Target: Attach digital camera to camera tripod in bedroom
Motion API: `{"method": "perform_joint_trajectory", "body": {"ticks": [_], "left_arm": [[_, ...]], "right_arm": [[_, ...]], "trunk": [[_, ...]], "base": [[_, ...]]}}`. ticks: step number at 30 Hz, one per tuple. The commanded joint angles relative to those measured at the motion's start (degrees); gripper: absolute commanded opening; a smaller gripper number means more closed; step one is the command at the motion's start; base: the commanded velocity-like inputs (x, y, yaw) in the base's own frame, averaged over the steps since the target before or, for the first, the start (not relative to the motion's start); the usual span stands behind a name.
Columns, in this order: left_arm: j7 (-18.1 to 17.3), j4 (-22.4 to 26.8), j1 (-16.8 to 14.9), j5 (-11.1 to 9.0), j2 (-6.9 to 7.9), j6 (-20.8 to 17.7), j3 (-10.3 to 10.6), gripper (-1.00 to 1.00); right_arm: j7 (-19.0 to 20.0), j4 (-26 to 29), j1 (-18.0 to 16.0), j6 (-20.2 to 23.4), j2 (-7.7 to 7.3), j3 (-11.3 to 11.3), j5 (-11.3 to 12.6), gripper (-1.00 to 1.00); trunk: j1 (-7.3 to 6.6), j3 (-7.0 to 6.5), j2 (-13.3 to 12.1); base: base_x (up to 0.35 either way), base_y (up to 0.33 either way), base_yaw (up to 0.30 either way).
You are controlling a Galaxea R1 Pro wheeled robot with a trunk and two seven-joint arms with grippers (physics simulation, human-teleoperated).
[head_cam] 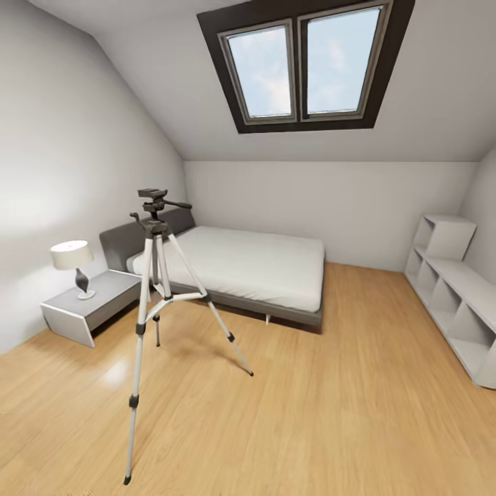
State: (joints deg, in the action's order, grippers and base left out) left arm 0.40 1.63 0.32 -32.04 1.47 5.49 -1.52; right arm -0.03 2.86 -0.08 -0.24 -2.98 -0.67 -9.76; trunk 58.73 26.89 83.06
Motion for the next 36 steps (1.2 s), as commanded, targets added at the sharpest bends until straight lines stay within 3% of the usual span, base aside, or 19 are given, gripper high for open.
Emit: {"method": "perform_joint_trajectory", "body": {"ticks": [1,36], "left_arm": [[0.04,0.11,0.03,-0.06,0.0,0.05,-0.18,1.0],[0.03,0.22,0.03,-0.48,0.2,0.1,-0.12,1.0]], "right_arm": [[-0.01,0.03,-0.01,-0.03,-0.01,-0.04,-0.41,1.0],[-0.28,0.04,-0.01,-1.98,-0.71,-0.13,-0.44,1.0]], "trunk": [[0.0,0.04,0.02],[0.0,0.04,0.02]], "base": [[0.0,0.0,0.272],[0.0,0.0,0.272]]}}
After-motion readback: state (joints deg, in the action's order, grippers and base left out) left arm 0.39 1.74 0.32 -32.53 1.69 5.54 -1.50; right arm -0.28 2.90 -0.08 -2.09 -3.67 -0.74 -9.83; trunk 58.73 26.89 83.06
